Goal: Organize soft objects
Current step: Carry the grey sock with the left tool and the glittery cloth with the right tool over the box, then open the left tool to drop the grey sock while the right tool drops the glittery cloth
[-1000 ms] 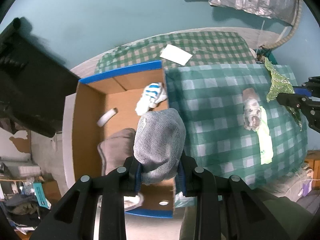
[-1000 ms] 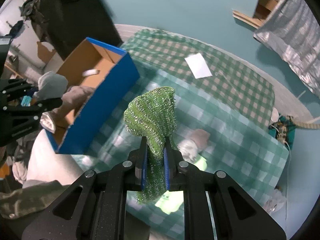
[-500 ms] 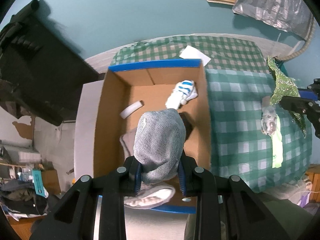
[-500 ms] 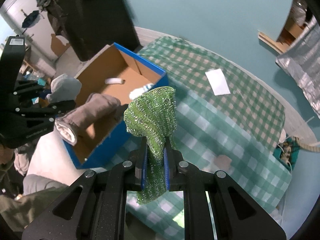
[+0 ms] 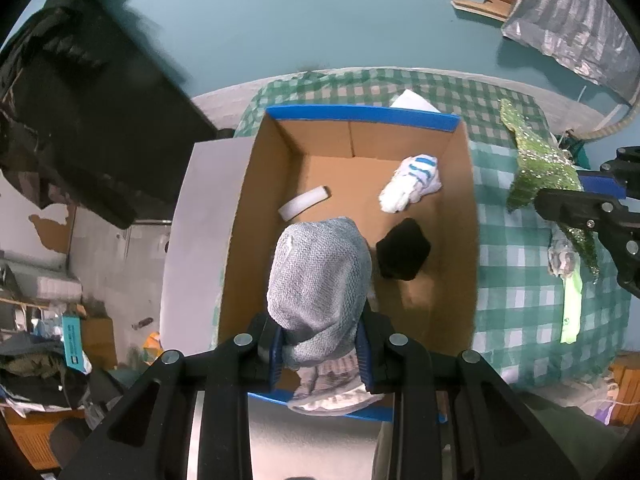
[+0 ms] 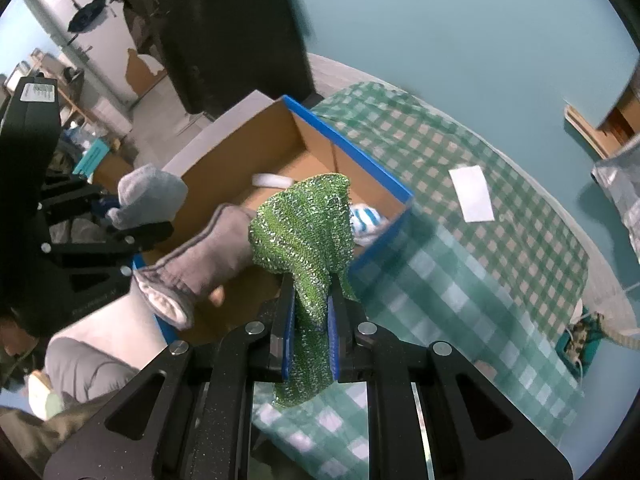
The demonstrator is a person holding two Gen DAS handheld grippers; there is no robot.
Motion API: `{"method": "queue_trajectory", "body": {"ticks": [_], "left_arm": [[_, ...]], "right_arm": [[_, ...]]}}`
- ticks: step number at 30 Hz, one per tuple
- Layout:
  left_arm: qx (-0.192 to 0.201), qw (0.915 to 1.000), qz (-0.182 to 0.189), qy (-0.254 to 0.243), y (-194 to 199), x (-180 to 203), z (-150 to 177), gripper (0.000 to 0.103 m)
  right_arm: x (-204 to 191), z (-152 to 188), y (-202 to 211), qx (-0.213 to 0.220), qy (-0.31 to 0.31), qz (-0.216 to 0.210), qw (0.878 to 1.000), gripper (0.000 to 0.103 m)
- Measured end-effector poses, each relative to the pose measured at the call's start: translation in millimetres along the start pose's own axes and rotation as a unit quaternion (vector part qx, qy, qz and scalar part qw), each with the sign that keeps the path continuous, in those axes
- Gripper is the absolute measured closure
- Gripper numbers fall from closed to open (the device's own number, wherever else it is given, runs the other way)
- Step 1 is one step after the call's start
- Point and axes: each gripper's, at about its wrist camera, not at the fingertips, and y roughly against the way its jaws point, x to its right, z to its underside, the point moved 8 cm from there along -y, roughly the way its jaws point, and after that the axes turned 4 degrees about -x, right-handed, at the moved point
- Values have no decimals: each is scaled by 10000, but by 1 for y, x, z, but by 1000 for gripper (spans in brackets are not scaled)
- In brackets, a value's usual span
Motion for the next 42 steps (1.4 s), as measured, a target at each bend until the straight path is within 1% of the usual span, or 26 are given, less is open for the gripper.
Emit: {"method": "queue_trajectory", "body": {"ticks": [11,16,28,32,33,34,36,38,40,42], "left_arm": [[-219,9995,31,217,-26,-24,4,74],[-359,9988,100,310,-40,-34,5,74],[-550,9979,82,336,-60,-45,10,72],[-618,9974,70,374,-63,-48,10,69],[-607,9974,67,380,-63,-48,9,64],[-591,9976,49,367,-62,-48,9,57],[-556,9979,10,331,-61,-47,8,55],[-504,9983,1,287,-59,-47,8,52],[-505,9984,-4,245,-58,-45,8,43],[-467,9987,-21,216,-57,-45,8,40]], "right_arm": [[-24,-21,-30,-201,85,-112,9997,91],[-27,-28,-48,-309,-47,-187,9993,91],[-36,-35,-76,-469,-227,-234,9984,90],[-39,-35,-80,-520,-271,-214,9980,86],[-40,-36,-80,-514,-293,-190,9981,84],[-39,-37,-80,-508,-313,-172,9981,78],[-40,-36,-80,-534,-342,-145,9979,66],[-40,-35,-79,-522,-324,-98,9981,63],[-41,-34,-77,-492,-331,-66,9982,54],[-40,-34,-74,-452,-335,-35,9984,51]]}}
